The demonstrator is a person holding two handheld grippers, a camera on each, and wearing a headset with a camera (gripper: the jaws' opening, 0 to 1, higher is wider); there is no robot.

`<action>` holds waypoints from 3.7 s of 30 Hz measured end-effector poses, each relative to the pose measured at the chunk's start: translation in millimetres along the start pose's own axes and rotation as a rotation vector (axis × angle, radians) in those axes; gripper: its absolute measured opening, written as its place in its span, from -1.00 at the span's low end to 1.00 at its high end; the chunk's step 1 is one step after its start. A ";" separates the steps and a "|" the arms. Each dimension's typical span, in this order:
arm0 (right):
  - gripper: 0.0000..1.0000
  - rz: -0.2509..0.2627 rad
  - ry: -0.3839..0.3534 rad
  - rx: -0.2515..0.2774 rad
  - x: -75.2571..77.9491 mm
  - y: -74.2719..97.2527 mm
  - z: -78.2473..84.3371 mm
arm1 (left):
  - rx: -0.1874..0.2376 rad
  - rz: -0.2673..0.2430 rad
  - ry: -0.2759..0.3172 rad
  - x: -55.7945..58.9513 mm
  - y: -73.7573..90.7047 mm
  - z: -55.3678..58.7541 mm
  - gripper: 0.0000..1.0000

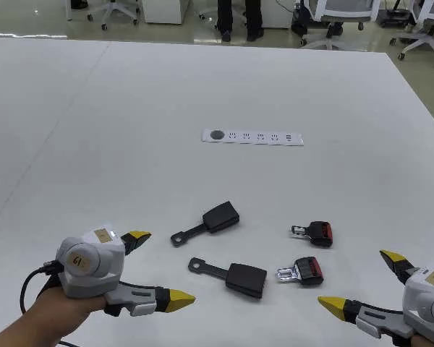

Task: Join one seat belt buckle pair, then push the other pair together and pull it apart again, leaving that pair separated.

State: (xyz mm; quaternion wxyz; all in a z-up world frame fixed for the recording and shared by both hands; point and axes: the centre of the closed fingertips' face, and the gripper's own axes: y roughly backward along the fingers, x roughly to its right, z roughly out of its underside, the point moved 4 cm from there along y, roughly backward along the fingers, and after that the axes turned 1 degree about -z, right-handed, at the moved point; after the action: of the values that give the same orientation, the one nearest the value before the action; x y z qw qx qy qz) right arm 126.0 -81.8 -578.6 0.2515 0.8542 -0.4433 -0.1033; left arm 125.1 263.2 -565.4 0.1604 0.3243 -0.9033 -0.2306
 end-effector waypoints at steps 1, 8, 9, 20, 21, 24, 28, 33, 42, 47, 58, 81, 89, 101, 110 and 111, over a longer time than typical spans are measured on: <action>0.92 0.000 -0.001 0.001 -0.3 0.2 0.1 | 0.000 0.001 0.001 -1.0 -0.1 0.8 0.94; 0.91 -0.001 0.001 0.001 -1.4 0.6 0.6 | -0.001 0.002 -0.002 -1.5 1.4 2.8 0.93; 0.91 -0.001 0.002 0.000 -1.4 0.6 1.0 | 0.000 0.003 -0.001 -1.8 1.5 3.1 0.93; 0.92 -0.007 0.001 0.004 -3.2 0.7 1.2 | 0.001 0.002 -0.005 -2.9 2.1 4.6 0.93; 0.92 -0.007 0.002 0.004 -3.3 0.8 1.2 | 0.000 0.002 -0.005 -2.8 2.0 4.6 0.93; 0.92 -0.007 0.001 0.004 -3.8 1.6 0.3 | 0.001 0.002 -0.005 -3.6 1.8 5.1 0.93; 0.92 -0.009 -0.001 0.003 -4.9 2.6 0.2 | -0.001 0.002 -0.008 -2.7 1.9 4.6 0.93; 0.92 -0.013 -0.001 0.003 -5.5 2.8 0.5 | -0.001 0.002 -0.008 -1.7 1.5 3.8 0.93; 0.91 -0.017 -0.001 -0.001 -5.3 2.8 1.3 | -0.002 0.003 -0.009 -0.9 1.4 3.4 0.93; 0.91 -0.021 0.000 -0.003 -5.7 2.6 1.2 | -0.003 0.004 -0.010 -0.6 1.1 4.6 0.92; 0.91 -0.026 0.004 -0.003 -5.3 1.4 0.6 | -0.004 0.004 -0.010 -1.4 -0.1 3.4 0.92; 0.90 -0.054 0.008 -0.015 -3.6 -6.2 1.0 | -0.018 0.017 -0.017 0.4 -5.1 4.1 0.92; 0.90 -0.072 0.010 -0.020 -5.9 -9.8 0.2 | -0.038 0.032 -0.032 -1.1 -10.1 6.6 0.91; 0.83 -0.140 0.047 -0.046 -11.3 -21.9 -2.3 | -0.065 0.081 -0.061 -0.3 -20.2 10.1 0.90; 0.80 -0.195 0.078 -0.066 -12.6 -34.1 -3.3 | -0.106 0.120 -0.100 0.8 -31.5 14.5 0.88; 0.79 -0.204 0.078 -0.069 -13.1 -35.7 -2.7 | -0.111 0.125 -0.106 2.6 -34.0 12.8 0.88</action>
State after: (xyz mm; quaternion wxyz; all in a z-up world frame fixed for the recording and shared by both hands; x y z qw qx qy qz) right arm 144.6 -53.2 -595.5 0.2859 0.8891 -0.3401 -0.1101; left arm 135.0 242.3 -593.5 0.1441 0.2454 -0.9148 -0.2867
